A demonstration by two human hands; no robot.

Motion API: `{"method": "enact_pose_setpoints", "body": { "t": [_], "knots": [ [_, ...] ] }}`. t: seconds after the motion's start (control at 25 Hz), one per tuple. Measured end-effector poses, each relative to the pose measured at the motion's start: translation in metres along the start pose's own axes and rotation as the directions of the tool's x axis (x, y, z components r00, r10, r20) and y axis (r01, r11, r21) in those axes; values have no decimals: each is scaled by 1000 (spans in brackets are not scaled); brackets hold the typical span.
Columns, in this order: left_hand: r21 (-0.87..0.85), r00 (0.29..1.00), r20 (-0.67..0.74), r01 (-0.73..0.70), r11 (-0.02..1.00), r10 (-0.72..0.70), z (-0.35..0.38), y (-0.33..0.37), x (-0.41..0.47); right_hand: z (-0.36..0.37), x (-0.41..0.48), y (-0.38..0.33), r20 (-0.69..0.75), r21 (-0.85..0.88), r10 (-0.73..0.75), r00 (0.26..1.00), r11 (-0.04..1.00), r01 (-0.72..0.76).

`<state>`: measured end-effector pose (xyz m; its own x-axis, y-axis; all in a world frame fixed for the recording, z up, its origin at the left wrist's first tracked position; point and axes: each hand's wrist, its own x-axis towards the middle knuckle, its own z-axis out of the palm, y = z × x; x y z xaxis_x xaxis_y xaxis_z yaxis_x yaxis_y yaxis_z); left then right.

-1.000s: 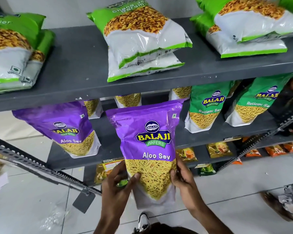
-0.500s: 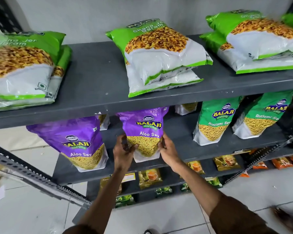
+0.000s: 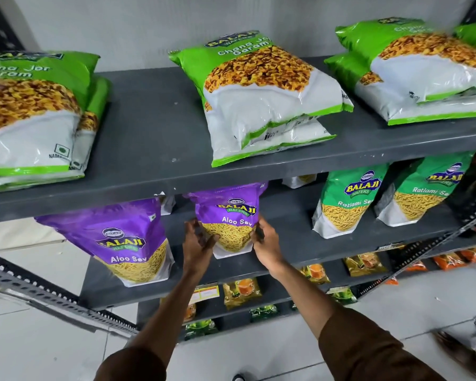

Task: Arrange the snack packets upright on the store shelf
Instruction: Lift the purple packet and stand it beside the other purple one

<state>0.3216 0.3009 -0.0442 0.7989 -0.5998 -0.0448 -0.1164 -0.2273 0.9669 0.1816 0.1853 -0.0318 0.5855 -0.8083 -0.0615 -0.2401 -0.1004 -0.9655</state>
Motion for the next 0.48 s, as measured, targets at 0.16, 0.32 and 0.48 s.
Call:
{"method": "enact_pose_setpoints", "body": {
  "t": [0.16, 0.32, 0.48],
  "knots": [
    [48, 1000, -25, 15, 999, -14, -3, -5, -11, -2, -7, 14, 71, 60, 58, 996, 996, -63],
    [86, 996, -64, 64, 994, -59, -3, -9, -22, -2, -9, 19, 47, 14, 150, 988, 989, -150],
    [33, 992, -61, 115, 993, -113, -1, -19, -24, -1, -10, 13, 40, 27, 155, 987, 987, -156]
  ]
}}
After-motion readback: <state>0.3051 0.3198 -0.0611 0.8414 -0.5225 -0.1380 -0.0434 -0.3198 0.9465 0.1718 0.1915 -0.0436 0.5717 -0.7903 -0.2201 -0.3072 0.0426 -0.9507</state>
